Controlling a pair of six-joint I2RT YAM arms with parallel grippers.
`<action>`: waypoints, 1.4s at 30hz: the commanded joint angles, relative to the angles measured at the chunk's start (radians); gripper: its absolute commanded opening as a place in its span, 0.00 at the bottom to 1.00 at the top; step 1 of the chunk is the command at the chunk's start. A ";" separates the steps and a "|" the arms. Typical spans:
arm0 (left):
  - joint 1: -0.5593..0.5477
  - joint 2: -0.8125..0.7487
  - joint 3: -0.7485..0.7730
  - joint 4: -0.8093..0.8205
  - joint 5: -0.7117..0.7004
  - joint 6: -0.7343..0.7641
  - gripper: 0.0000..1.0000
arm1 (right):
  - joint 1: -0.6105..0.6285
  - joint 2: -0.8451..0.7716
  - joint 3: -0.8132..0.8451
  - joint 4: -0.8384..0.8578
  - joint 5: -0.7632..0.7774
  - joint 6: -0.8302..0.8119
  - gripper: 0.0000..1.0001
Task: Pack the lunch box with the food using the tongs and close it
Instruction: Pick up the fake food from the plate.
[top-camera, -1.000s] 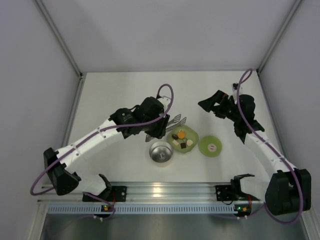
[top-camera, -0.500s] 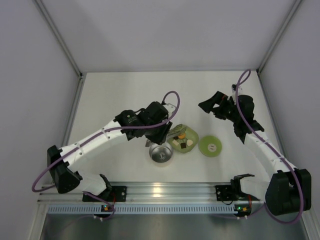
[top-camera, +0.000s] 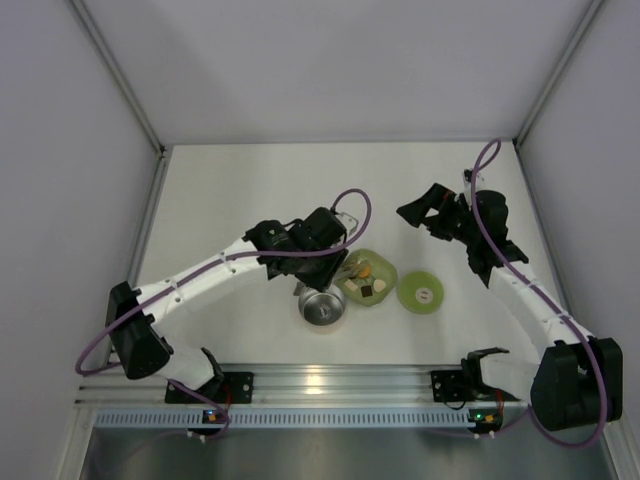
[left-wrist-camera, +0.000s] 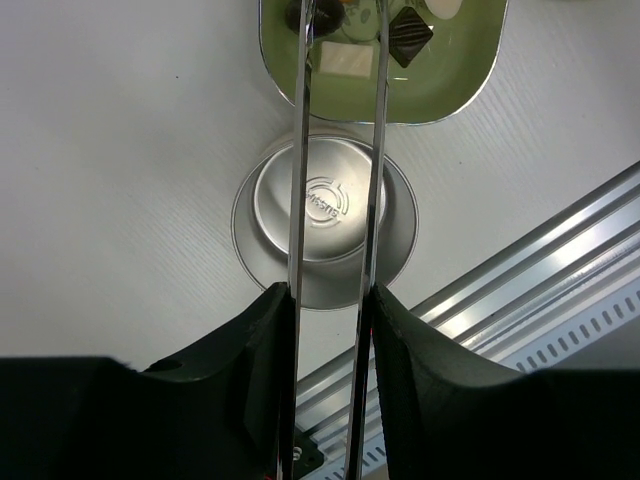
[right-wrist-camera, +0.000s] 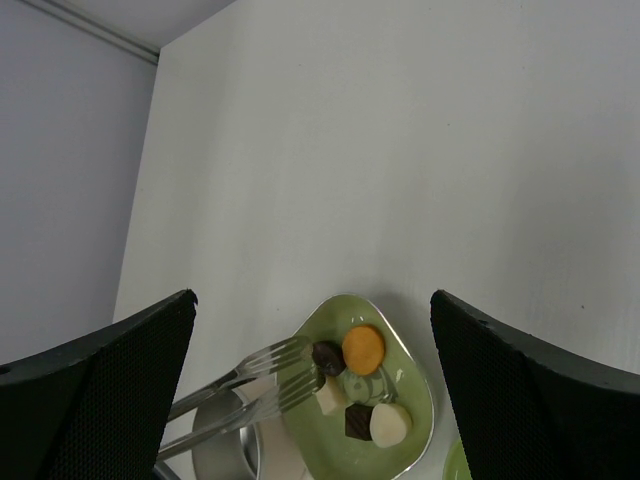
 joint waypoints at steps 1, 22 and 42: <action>-0.003 0.010 0.030 -0.001 -0.026 0.012 0.42 | 0.012 -0.018 0.013 0.010 0.005 -0.021 0.99; -0.003 0.212 0.159 0.100 -0.060 0.021 0.41 | 0.012 -0.030 0.012 -0.017 0.020 -0.059 1.00; 0.000 0.313 0.224 0.163 -0.129 0.038 0.41 | 0.012 -0.018 0.019 -0.016 0.037 -0.068 0.99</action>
